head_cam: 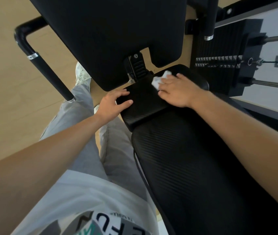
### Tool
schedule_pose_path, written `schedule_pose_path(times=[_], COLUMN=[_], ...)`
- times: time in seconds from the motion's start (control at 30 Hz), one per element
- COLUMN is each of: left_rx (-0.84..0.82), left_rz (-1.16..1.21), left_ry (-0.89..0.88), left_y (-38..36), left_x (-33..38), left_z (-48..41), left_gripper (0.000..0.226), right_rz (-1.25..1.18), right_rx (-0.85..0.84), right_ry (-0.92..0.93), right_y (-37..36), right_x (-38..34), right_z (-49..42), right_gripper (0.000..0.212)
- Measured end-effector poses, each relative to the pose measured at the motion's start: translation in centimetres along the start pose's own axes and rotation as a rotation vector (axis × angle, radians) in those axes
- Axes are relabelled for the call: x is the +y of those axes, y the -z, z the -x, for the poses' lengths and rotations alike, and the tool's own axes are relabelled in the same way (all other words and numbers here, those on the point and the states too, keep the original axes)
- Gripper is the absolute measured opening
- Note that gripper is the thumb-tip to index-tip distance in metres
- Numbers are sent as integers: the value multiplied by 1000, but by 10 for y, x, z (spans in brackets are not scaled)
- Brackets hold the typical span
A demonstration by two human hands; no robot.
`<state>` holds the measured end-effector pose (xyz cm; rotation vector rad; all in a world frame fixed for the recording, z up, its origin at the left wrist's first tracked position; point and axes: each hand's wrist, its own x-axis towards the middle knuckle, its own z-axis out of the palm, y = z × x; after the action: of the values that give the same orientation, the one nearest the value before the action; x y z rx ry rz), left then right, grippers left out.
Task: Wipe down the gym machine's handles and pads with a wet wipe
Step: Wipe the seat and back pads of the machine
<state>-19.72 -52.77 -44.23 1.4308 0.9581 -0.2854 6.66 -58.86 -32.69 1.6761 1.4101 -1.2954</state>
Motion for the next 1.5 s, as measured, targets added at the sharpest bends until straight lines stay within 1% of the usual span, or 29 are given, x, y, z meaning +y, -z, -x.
schedule_pose_path(times=[0.1, 0.17, 0.23, 0.27, 0.37, 0.4, 0.47, 0.53, 0.6, 0.67, 0.73, 0.83, 0.87, 0.93, 1.03, 1.1, 1.17, 1.27, 1.33, 1.4, 1.5], left_rx=[-1, 24, 71, 97, 112, 105, 92, 88, 86, 58, 22, 1, 0, 5, 23, 32, 23, -1, -18, -32, -45], left_rz=[-5, 5, 59, 108, 350, 440, 540, 574, 587, 609, 620, 631, 639, 639, 594, 527, 528, 608, 637, 651, 702], left_ry=[2, -9, 43, 100, 293, 341, 383, 376, 359, 346, 341, 323, 319, 308, 271, 232, 230, 257, 263, 279, 324], left_y=[0, -2, -6, -9, -13, -13, -12, -11, -9, -6, -3, 0, 1, 0, 0, 1, 2, 2, 5, 7, 9], left_x=[-1, 0, 3, 4, 2, 1, -3, -2, -5, -11, -16, -17, -17, -17, -18, -19, -18, -16, -16, -17, -18], left_z=[1, 2, 6, 8, 13, 14, 14, 15, 16, 17, 17, 18, 19, 20, 20, 21, 22, 21, 20, 17, 12], left_gripper=[52, 53, 49, 50, 69, 76, 80, 77, 74, 73, 72, 66, 65, 62, 56, 53, 50, 48, 47, 46, 41], right_rz=[-58, -62, -63, -64, -72, -74, -89, -120, -140, -110, -83, -87, -83, -74, -125, -118, -102, -140, -149, -132, -145], right_rx=[-20, -29, -13, 11, 56, 54, 54, 40, 6, -21, -3, 29, 31, 38, 21, 27, 72, 128, 141, 138, 90], right_ry=[162, 209, 169, 119, -91, -128, -96, 24, 140, 180, 124, -51, -77, -34, 134, 177, 114, -109, -193, -158, 42], right_y=[-8, -14, -12, -10, -4, -4, -6, -9, -15, -17, -13, -4, -3, -4, -13, -18, -15, -10, -11, -13, -20], right_x=[-49, -58, -41, -26, 14, 17, 2, -30, -57, -62, -44, -9, -7, -23, -64, -69, -49, -4, 5, -13, -63], right_z=[8, 12, 13, 12, 9, 8, 6, 6, 8, 8, 3, -1, 0, 2, 9, 12, 10, 9, 11, 12, 15], right_gripper=[49, 50, 51, 50, 50, 49, 49, 48, 51, 55, 55, 51, 50, 49, 50, 52, 51, 47, 44, 42, 45])
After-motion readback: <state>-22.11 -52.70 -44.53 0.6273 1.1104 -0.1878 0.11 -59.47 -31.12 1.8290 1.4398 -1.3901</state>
